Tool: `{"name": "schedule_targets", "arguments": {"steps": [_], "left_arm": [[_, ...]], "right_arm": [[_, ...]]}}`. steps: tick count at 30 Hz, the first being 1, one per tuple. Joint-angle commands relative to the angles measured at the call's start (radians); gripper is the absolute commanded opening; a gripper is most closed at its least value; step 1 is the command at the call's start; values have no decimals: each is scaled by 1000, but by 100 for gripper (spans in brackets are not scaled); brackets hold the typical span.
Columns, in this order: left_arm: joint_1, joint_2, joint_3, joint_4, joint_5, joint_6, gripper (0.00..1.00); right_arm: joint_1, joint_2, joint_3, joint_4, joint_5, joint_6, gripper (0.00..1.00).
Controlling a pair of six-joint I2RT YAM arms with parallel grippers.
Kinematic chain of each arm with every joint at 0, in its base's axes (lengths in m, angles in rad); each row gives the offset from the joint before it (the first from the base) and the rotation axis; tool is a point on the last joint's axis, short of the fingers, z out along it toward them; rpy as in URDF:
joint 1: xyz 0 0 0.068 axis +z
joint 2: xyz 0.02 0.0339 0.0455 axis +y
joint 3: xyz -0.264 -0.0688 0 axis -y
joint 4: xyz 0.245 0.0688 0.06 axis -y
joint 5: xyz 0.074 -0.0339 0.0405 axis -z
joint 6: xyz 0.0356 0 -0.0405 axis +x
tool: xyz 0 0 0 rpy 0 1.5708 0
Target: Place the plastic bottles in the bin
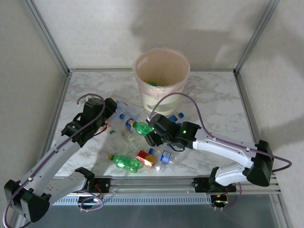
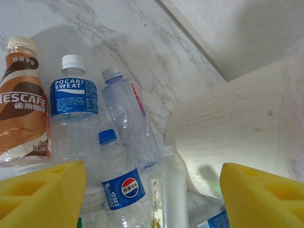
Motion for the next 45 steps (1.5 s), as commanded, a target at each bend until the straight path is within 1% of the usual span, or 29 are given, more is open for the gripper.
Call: {"name": "schedule_targets", "arguments": {"steps": [1, 9, 13, 16, 19, 23, 27, 31, 32, 33, 35, 37, 39, 45], "left_arm": [[13, -22, 6, -14, -36, -26, 74], [13, -27, -3, -14, -30, -30, 74], [13, -33, -11, -13, -26, -32, 74], [13, -38, -20, -12, -21, -35, 74], [13, -44, -34, -5, -12, -37, 74], [13, -50, -56, -5, 2, -44, 73], [13, -65, -78, -20, 5, -47, 73], [7, -81, -95, -51, -3, -47, 71], [6, -86, -101, -62, -3, -46, 71], [6, -90, -107, -73, -3, -47, 71], [3, -97, -116, -93, -4, -47, 71], [-2, -105, -124, -115, -8, -47, 71], [-8, -113, -135, -132, -10, -49, 71], [-37, -120, -157, -162, -11, -62, 74]], "right_arm": [[10, -34, 93, -16, 54, -36, 51], [-4, -6, 327, 34, 228, -127, 50], [-59, 41, 438, 64, 285, -162, 50], [-128, 78, 505, 97, 304, -161, 53], [-201, 131, 580, 110, 289, -158, 52], [-310, 234, 691, 64, 247, -127, 51], [-398, 295, 721, 48, 191, -104, 51], [-432, 327, 716, 46, 151, -94, 52], [-432, 332, 711, 46, 149, -93, 53], [-455, 335, 707, 50, 148, -91, 55], [-464, 335, 699, 56, 145, -88, 62], [-467, 331, 699, 62, 142, -86, 63], [-467, 324, 705, 65, 138, -89, 67], [-467, 301, 722, 54, 122, -88, 84]]}}
